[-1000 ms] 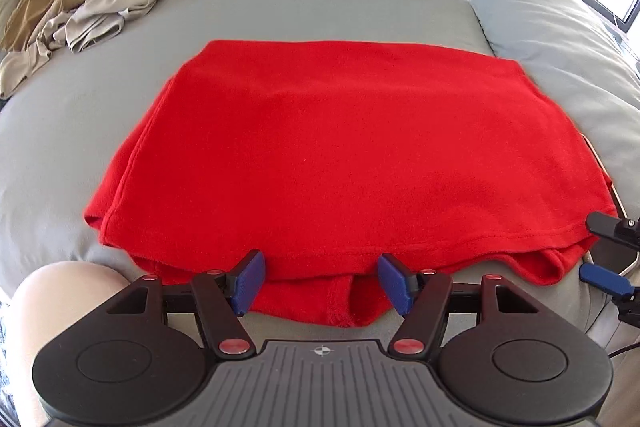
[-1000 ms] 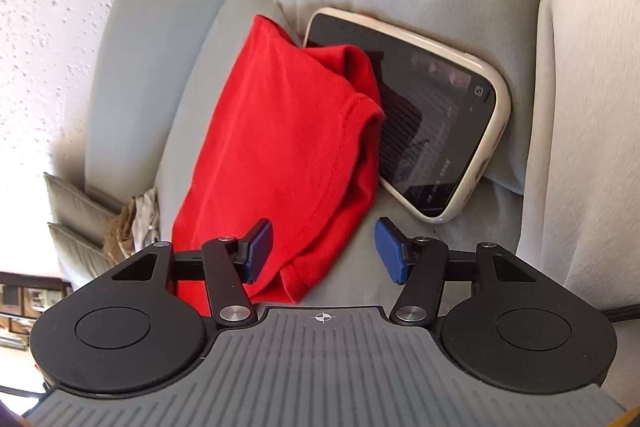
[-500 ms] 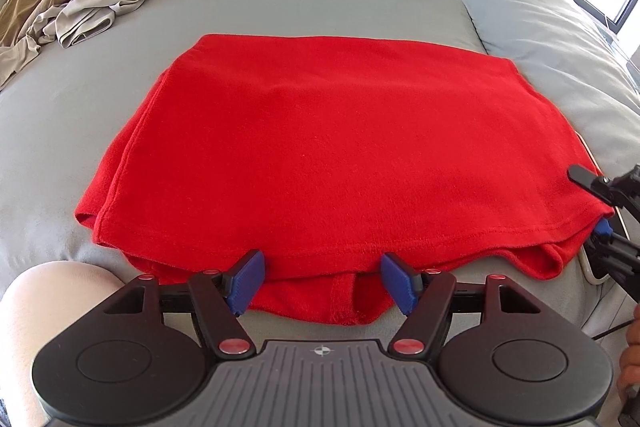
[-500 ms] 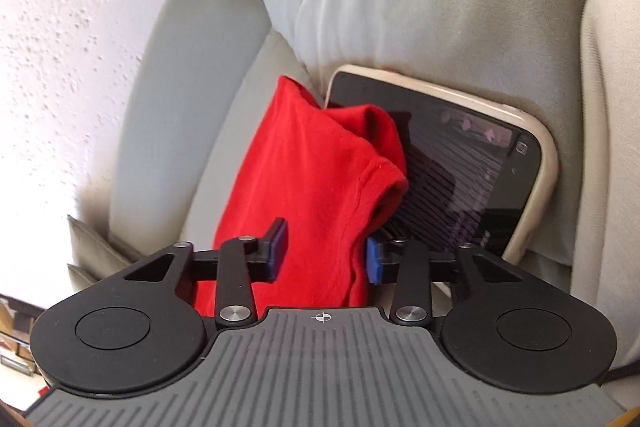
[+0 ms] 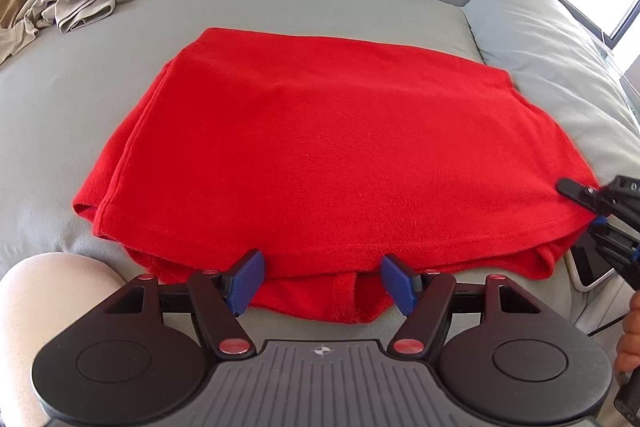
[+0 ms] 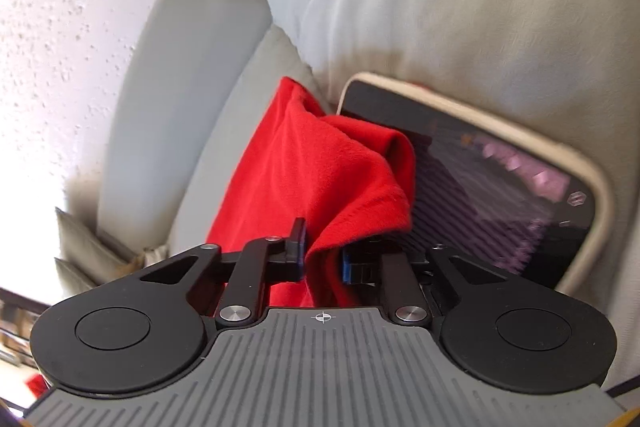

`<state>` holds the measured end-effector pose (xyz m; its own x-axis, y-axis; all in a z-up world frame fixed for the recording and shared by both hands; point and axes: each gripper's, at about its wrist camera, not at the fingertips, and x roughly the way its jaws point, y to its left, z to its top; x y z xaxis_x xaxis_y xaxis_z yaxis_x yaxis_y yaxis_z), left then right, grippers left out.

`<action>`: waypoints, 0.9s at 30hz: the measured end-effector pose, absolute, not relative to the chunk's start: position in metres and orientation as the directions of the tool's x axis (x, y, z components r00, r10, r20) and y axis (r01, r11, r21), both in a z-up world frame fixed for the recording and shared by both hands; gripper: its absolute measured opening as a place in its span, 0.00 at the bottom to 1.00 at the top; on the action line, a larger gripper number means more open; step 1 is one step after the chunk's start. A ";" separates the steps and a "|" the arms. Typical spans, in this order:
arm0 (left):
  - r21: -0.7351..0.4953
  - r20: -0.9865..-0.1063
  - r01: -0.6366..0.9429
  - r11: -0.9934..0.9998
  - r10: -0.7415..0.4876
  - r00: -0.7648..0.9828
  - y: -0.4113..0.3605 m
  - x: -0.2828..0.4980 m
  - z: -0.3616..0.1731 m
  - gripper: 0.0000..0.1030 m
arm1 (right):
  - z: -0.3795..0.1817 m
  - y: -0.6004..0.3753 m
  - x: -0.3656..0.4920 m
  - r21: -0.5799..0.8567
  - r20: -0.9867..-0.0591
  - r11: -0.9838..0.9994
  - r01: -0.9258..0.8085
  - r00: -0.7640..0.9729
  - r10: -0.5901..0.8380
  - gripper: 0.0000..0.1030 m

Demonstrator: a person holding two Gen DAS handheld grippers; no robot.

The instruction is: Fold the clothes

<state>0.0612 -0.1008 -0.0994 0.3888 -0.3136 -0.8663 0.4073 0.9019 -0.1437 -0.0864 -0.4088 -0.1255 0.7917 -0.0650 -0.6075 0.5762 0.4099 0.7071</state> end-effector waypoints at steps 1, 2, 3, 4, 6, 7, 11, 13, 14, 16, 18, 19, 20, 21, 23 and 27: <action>-0.140 -0.868 0.409 0.902 -0.311 0.388 -0.102 0.062 -0.099 0.64 | -0.118 -0.405 -0.086 0.666 -0.626 0.452 0.593 0.774 -0.093 0.08; -0.137 -0.869 0.411 0.901 -0.308 0.386 -0.103 0.062 -0.099 0.64 | -0.112 -0.403 -0.084 0.634 -0.638 0.487 0.600 0.763 -0.109 0.08; -0.131 -0.871 0.416 0.900 -0.305 0.385 -0.103 0.062 -0.099 0.64 | -0.107 -0.402 -0.080 0.611 -0.646 0.515 0.601 0.754 -0.114 0.08; -0.130 -0.871 0.420 0.898 -0.306 0.384 -0.104 0.062 -0.099 0.64 | -0.106 -0.402 -0.074 0.593 -0.660 0.531 0.605 0.743 -0.110 0.08; -0.136 -0.870 0.424 0.896 -0.312 0.382 -0.102 0.061 -0.098 0.64 | -0.109 -0.408 -0.064 0.617 -0.684 0.492 0.615 0.728 -0.052 0.13; -0.148 -0.868 0.420 0.895 -0.322 0.379 -0.100 0.062 -0.098 0.64 | -0.113 -0.412 -0.063 0.650 -0.681 0.441 0.619 0.732 -0.023 0.22; -0.190 -0.862 0.407 0.893 -0.351 0.367 -0.094 0.064 -0.097 0.65 | -0.128 -0.415 -0.067 0.770 -0.599 0.302 0.562 0.800 0.037 0.58; -0.194 -0.861 0.409 0.892 -0.355 0.365 -0.094 0.064 -0.097 0.65 | -0.133 -0.413 -0.070 0.804 -0.562 0.265 0.532 0.826 0.047 0.58; -0.197 -0.860 0.409 0.891 -0.358 0.365 -0.094 0.064 -0.098 0.65 | -0.135 -0.411 -0.073 0.820 -0.538 0.257 0.511 0.842 0.041 0.58; -0.199 -0.859 0.409 0.890 -0.359 0.365 -0.094 0.063 -0.098 0.65 | -0.140 -0.408 -0.076 0.845 -0.489 0.256 0.469 0.872 0.015 0.56; -0.195 -0.860 0.413 0.890 -0.358 0.365 -0.094 0.062 -0.098 0.65 | -0.144 -0.409 -0.075 0.866 -0.444 0.253 0.431 0.896 -0.008 0.51; -0.193 -0.860 0.414 0.890 -0.357 0.365 -0.094 0.062 -0.098 0.65 | -0.147 -0.410 -0.073 0.875 -0.425 0.252 0.413 0.905 -0.011 0.49; -0.193 -0.860 0.415 0.889 -0.356 0.365 -0.095 0.062 -0.098 0.65 | -0.148 -0.411 -0.069 0.876 -0.417 0.260 0.406 0.909 -0.012 0.47; -0.192 -0.861 0.415 0.889 -0.356 0.364 -0.095 0.062 -0.098 0.65 | -0.149 -0.411 -0.065 0.875 -0.414 0.271 0.402 0.910 -0.014 0.46; -0.194 -0.862 0.414 0.889 -0.356 0.361 -0.095 0.062 -0.098 0.65 | -0.149 -0.412 -0.058 0.866 -0.429 0.276 0.416 0.903 -0.017 0.38; -0.204 -0.861 0.413 0.888 -0.363 0.356 -0.092 0.062 -0.098 0.65 | -0.142 -0.412 -0.055 0.821 -0.508 0.287 0.493 0.861 -0.025 0.28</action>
<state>0.0620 -0.0924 -0.0983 0.3564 -0.3632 -0.8609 0.4126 0.8878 -0.2038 -0.0550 -0.4121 -0.1418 0.8612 -0.0252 -0.5077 0.4926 0.2873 0.8215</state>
